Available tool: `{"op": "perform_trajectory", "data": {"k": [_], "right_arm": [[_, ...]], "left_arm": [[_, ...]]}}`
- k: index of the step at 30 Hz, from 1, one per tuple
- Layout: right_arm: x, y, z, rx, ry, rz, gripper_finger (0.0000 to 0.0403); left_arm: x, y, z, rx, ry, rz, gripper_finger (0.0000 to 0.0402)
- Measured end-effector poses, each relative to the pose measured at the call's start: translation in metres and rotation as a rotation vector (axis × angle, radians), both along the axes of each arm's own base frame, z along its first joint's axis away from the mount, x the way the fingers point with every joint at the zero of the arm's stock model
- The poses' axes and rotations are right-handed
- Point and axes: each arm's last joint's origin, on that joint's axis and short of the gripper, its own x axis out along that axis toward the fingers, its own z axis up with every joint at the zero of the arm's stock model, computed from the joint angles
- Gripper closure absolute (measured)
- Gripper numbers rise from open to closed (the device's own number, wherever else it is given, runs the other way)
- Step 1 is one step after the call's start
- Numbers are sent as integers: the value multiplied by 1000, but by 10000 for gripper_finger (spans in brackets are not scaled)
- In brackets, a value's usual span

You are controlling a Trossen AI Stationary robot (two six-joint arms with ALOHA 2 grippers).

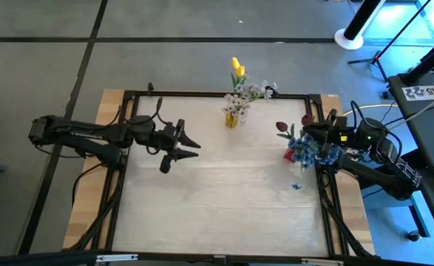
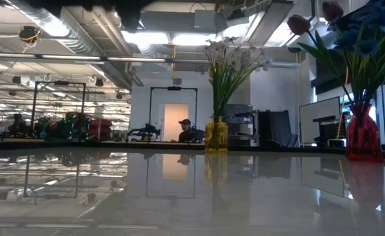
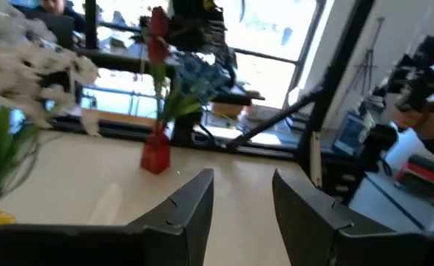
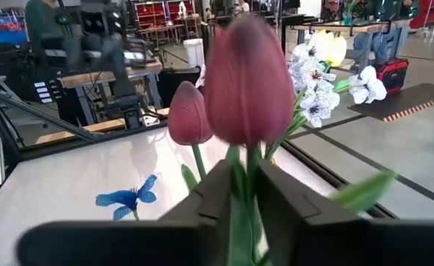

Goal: Sort flowers into vase by color
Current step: Put the pink flower into the red vase

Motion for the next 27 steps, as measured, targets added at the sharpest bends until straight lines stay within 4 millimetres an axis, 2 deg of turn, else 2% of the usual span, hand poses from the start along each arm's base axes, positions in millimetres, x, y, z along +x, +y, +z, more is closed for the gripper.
{"op": "perform_trajectory", "data": {"k": [6,14,19,24,27], "right_arm": [[-5,1,19,5,25,-44,221],[-5,1,27,57,139,-53,158],[-13,6,36,82,122,-22,138],[-24,11,38,189,230,-35,132],[-20,9,37,246,303,-44,132]], "left_arm": [[-4,11,0,-10,-28,7,266],[-12,19,7,32,-68,2,266],[-12,20,7,33,-67,8,266],[-13,23,8,42,-71,21,266],[-14,27,8,42,-71,40,266]]}}
